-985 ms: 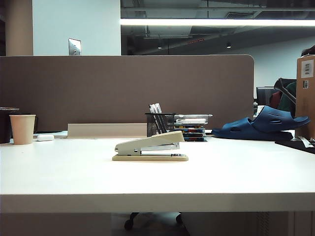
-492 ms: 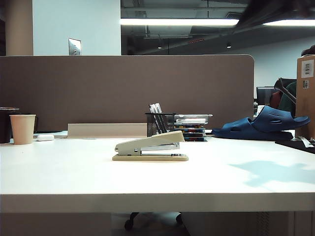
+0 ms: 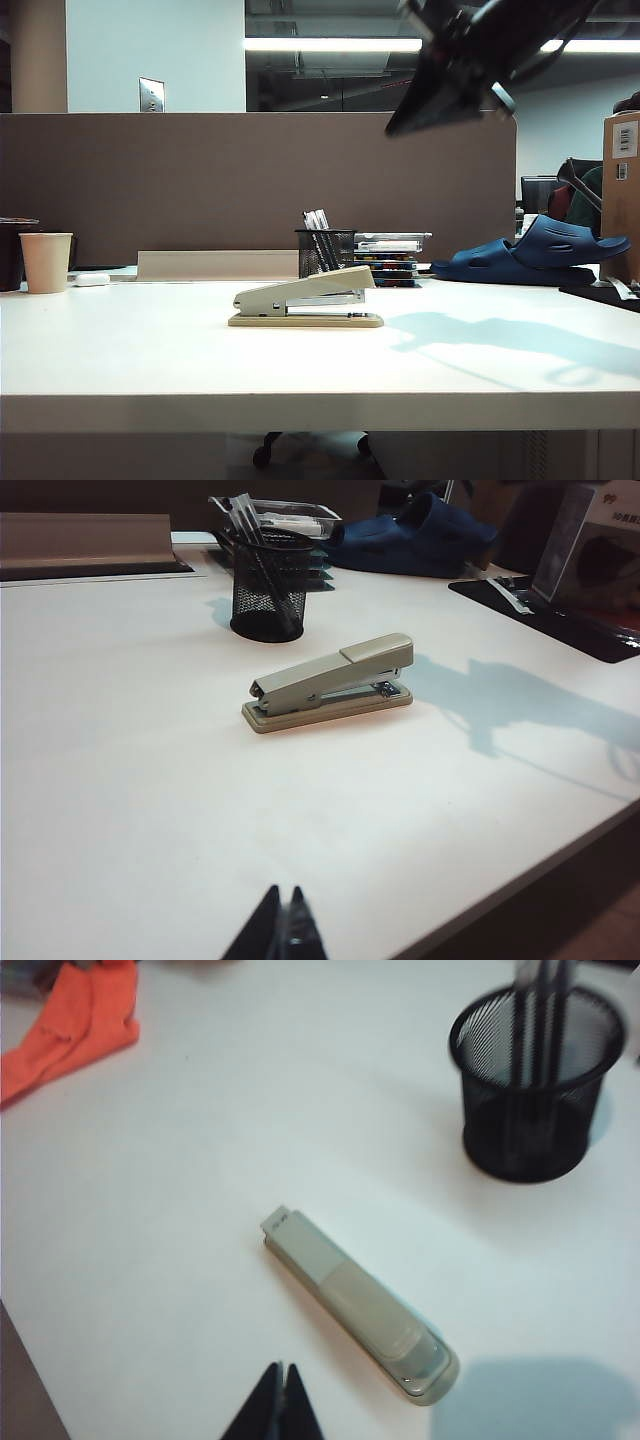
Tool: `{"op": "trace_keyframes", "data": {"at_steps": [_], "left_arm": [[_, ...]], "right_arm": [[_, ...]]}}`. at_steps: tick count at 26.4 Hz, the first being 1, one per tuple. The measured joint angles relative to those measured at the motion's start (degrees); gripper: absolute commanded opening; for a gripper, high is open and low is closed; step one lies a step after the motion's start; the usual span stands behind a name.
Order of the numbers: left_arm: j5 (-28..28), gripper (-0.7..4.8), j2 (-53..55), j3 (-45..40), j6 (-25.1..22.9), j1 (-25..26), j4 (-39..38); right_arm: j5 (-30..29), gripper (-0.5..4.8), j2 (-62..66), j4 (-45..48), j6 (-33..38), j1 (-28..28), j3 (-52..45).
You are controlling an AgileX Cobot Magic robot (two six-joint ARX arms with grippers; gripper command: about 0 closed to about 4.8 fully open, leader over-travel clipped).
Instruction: Press the stapler down.
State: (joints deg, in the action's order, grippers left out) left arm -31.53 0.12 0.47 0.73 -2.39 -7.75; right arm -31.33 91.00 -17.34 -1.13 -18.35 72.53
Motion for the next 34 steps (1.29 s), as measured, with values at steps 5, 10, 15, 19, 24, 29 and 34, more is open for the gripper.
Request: {"op": "trace_keyframes", "data": {"at_steps": [5, 10, 15, 19, 24, 29, 34], "left_arm": [[0.04, -0.06, 0.00, 0.00, 0.00, 0.00, 0.00], [0.68, -0.06, 0.00, 0.00, 0.00, 0.00, 0.00], [0.70, -0.06, 0.00, 0.00, 0.00, 0.00, 0.00], [0.70, -0.06, 0.00, 0.00, 0.00, 0.00, 0.00], [0.70, -0.06, 0.00, 0.00, 0.00, 0.00, -0.02], [0.70, -0.06, 0.00, 0.00, 0.00, 0.00, -0.02], [0.70, -0.06, 0.00, 0.00, 0.00, 0.00, -0.02]], "right_arm": [[-0.39, -0.09, 5.31, 0.11, 0.00, -1.03, 0.17], [-0.39, -0.09, 9.79, 1.79, 0.00, -1.99, 0.20], [-0.37, -0.09, 12.68, 4.44, 1.18, -2.27, 0.20], [-0.35, -0.09, 15.30, 6.12, 1.70, -2.29, 0.31], [-0.17, -0.09, 16.61, 8.79, 2.99, -2.34, 0.42], [0.28, -0.09, 18.99, 9.40, 3.02, -2.34, 2.27], [1.75, -0.09, 20.15, 8.94, 3.04, -2.34, 3.87]]}}
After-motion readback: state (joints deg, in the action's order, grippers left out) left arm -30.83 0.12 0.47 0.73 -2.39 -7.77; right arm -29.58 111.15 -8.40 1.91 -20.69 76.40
